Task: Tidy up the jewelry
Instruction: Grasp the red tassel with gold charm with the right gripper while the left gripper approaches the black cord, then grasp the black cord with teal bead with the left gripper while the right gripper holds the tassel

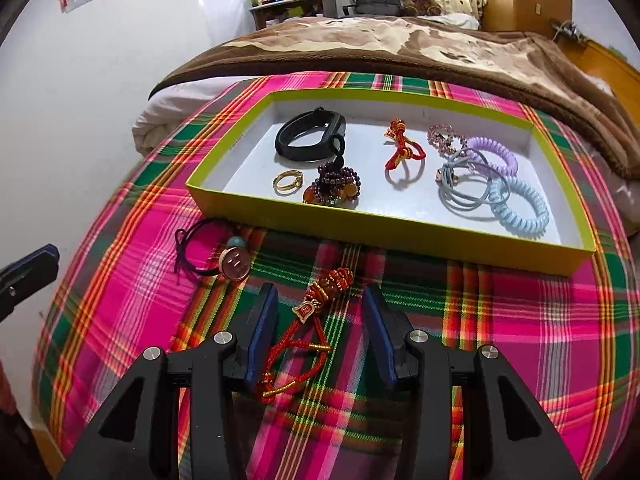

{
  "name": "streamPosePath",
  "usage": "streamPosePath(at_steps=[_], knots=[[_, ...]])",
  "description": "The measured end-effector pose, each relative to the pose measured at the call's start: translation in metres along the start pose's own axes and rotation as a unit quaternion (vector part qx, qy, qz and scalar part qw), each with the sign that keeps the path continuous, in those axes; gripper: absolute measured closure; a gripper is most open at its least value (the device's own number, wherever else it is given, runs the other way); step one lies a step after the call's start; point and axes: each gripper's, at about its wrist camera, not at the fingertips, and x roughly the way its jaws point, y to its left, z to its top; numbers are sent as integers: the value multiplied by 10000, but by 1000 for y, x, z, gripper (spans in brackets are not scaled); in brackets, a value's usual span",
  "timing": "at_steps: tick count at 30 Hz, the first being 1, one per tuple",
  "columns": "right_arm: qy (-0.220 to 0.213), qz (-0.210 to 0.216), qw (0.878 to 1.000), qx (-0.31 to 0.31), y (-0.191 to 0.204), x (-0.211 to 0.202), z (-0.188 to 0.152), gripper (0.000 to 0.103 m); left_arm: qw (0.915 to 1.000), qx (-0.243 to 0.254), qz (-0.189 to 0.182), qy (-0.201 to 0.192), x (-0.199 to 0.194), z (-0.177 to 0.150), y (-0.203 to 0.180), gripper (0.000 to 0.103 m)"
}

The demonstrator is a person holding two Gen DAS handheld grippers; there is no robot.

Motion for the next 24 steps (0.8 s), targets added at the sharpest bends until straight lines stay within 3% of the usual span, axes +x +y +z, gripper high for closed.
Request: streamPosePath(at_steps=[3, 6, 10, 24], knots=[[-70, -111, 9999, -46, 2, -1, -3, 60, 10000, 24, -24, 32, 3, 0, 0, 55], [-139, -428, 9987, -223, 4, -2, -7, 77, 9999, 47, -52, 85, 8, -1, -3, 55], [-170, -409, 9990, -73, -6, -5, -9, 93, 9998, 113, -99, 156, 15, -1, -11, 55], [-433, -297, 9978, 415, -47, -37, -18, 94, 9964, 595, -418, 431, 47, 7, -59, 54]])
